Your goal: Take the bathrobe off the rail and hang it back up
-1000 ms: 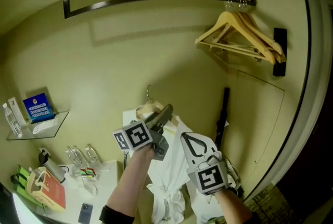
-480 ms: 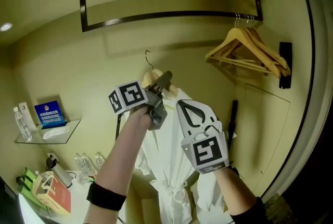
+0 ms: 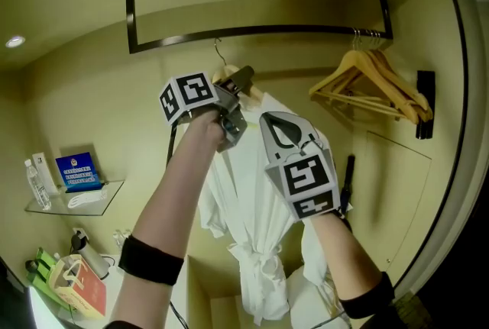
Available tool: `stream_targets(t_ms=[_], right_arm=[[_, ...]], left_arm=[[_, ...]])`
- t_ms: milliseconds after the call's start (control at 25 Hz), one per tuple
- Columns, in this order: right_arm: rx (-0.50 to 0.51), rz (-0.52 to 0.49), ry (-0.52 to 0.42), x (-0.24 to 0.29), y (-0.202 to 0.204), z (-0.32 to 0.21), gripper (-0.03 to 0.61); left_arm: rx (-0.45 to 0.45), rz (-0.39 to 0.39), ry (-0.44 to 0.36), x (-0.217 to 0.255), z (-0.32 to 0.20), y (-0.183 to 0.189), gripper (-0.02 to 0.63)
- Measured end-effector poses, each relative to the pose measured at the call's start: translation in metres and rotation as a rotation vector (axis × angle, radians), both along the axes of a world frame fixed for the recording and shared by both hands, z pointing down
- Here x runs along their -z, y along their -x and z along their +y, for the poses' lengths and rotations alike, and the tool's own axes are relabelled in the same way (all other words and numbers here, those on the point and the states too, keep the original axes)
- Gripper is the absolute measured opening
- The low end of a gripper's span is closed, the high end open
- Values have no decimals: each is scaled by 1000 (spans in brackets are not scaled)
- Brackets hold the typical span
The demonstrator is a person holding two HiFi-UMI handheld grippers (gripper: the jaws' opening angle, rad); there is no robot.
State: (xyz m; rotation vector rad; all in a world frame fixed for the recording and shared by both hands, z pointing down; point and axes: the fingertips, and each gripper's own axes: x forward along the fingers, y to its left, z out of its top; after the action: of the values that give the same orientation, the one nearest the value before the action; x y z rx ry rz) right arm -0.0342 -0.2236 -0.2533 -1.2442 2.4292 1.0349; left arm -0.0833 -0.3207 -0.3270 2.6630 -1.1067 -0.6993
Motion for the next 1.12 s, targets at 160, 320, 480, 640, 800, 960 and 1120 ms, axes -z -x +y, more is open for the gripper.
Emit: stream_targets(t_ms=[160, 320, 480, 640, 800, 960, 1120], right_arm=[[-22, 15, -19, 17, 0, -10, 20], [-40, 49, -21, 24, 3, -21, 20], [-51, 70, -20, 26, 9, -31, 20], [-63, 94, -14, 24, 11, -43, 20], [-62, 93, 0, 19, 10, -51, 20], [-62, 97, 2, 15, 12, -55, 20], [-52, 104, 4, 14, 16, -56, 20]], left_arm=[[9, -2, -25, 26, -2, -1, 204], [19, 8, -17, 38, -11, 5, 204], [32, 18, 0, 41, -23, 13, 204], [52, 43, 11, 41, -35, 22, 204], [60, 55, 16, 32, -43, 28, 207], [59, 54, -14, 28, -42, 29, 209], [81, 63, -37, 29, -41, 35, 212]])
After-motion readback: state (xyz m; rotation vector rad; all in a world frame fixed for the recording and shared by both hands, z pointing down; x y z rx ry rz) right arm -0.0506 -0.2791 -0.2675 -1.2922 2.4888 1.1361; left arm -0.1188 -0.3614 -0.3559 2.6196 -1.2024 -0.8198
